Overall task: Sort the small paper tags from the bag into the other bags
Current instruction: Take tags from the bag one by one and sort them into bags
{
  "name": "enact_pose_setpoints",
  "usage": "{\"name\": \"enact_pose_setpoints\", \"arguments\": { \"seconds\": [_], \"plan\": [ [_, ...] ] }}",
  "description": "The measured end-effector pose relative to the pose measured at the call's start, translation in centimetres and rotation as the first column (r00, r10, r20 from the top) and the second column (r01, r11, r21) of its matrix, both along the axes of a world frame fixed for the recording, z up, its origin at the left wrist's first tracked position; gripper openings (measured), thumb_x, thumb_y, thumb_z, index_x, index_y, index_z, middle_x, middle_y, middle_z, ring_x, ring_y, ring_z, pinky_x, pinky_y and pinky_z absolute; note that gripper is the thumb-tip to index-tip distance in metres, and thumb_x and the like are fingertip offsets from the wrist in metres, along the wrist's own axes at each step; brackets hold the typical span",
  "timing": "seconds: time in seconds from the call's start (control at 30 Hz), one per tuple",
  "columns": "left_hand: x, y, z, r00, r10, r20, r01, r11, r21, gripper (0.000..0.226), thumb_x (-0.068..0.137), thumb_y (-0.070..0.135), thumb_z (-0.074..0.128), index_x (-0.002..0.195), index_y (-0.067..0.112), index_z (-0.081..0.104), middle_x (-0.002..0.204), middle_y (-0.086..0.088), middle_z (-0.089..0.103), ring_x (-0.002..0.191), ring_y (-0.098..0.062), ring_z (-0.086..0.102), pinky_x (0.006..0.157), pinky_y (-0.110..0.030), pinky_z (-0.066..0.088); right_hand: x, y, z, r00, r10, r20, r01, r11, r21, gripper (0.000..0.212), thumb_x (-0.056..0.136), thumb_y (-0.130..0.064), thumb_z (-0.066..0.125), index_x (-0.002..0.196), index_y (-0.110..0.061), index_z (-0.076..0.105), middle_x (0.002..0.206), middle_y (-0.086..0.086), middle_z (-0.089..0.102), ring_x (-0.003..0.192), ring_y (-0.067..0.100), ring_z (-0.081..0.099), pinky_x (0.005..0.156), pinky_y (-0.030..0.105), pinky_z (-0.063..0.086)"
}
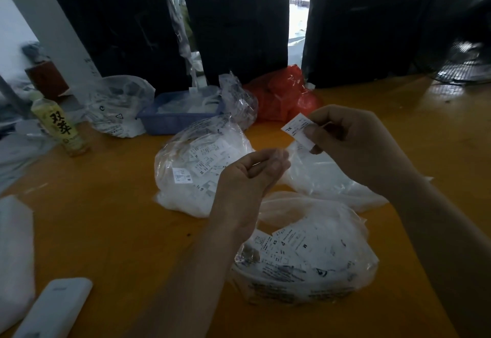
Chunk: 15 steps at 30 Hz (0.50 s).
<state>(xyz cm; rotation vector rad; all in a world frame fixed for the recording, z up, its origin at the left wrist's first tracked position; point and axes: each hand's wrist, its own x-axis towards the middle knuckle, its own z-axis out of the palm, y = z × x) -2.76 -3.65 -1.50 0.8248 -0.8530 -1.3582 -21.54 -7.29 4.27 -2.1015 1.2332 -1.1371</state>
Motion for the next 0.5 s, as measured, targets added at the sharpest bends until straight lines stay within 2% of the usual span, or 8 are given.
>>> {"name": "enact_pose_setpoints", "arguments": {
  "seconds": [0.07, 0.13, 0.2, 0.33, 0.43, 0.5],
  "plan": [
    [0.03, -0.01, -0.01, 1.000, -0.005, 0.013, 0.005, 1.000, 0.000, 0.046, 0.070, 0.021, 0.082, 0.114, 0.009, 0.072, 0.113, -0.012, 0.079, 0.112, -0.022, 0.074, 0.091, -0.023, 0.059, -0.05, 0.13, 0.09, 0.995, -0.022, -0.100, 0.014, 0.996, -0.085, 0.017, 0.099, -0.022, 0.063, 0.114, -0.021, 0.071, 0.092, -0.019, 0.066, 0.077, 0.003, 0.067, 0.069, 0.015, 0.055],
    [0.08, -0.01, 0.05, 1.000, -0.011, 0.025, 0.011, 1.000, -0.003, 0.047, 0.070, 0.022, 0.081, 0.114, 0.010, 0.072, 0.113, -0.011, 0.079, 0.113, -0.021, 0.074, 0.092, -0.023, 0.059, -0.07, 0.23, 0.20, 0.981, -0.040, -0.189, 0.006, 0.984, -0.179, 0.019, 0.098, -0.019, 0.064, 0.115, -0.019, 0.073, 0.091, -0.024, 0.062, 0.078, -0.004, 0.063, 0.071, 0.008, 0.051],
    [0.08, 0.05, 0.09, 0.999, -0.009, 0.048, 0.009, 1.000, -0.007, 0.046, 0.070, 0.024, 0.082, 0.113, 0.012, 0.072, 0.112, -0.009, 0.079, 0.113, -0.020, 0.074, 0.094, -0.023, 0.058, -0.07, 0.25, 0.31, 0.962, -0.063, -0.264, -0.005, 0.969, -0.247, 0.019, 0.098, -0.015, 0.065, 0.115, -0.016, 0.074, 0.092, -0.020, 0.061, 0.078, -0.008, 0.056, 0.069, 0.003, 0.042],
    [0.07, 0.06, 0.07, 0.997, -0.003, 0.075, 0.003, 1.000, -0.001, 0.041, 0.074, 0.025, 0.082, 0.112, 0.014, 0.074, 0.113, -0.008, 0.079, 0.114, -0.019, 0.073, 0.098, -0.028, 0.056, -0.27, 0.27, 0.60, 0.925, -0.063, -0.375, -0.044, 0.962, -0.270, 0.019, 0.099, -0.013, 0.063, 0.114, -0.015, 0.074, 0.097, -0.008, 0.069, 0.080, 0.006, 0.058, 0.070, 0.008, 0.038],
    [0.05, -0.02, 0.04, 0.999, 0.003, 0.032, -0.003, 1.000, 0.008, 0.038, 0.073, 0.025, 0.083, 0.108, 0.010, 0.077, 0.113, -0.013, 0.079, 0.113, -0.022, 0.074, 0.096, -0.028, 0.058, -0.34, 0.27, 0.63, 0.917, -0.058, -0.395, -0.054, 0.962, -0.268, 0.019, 0.099, -0.013, 0.061, 0.114, -0.014, 0.073, 0.097, -0.004, 0.070, 0.081, 0.011, 0.061, 0.069, 0.015, 0.044],
    [-0.01, -0.07, 0.07, 1.000, 0.012, -0.005, -0.012, 1.000, 0.009, 0.036, 0.077, 0.025, 0.080, 0.108, 0.007, 0.078, 0.114, -0.015, 0.078, 0.112, -0.024, 0.074, 0.092, -0.024, 0.059, -0.31, 0.30, 0.63, 0.933, -0.077, -0.350, -0.033, 0.955, -0.296, 0.019, 0.100, -0.013, 0.061, 0.114, -0.014, 0.073, 0.096, -0.009, 0.065, 0.080, 0.008, 0.058, 0.069, 0.013, 0.043]
  ]
}}
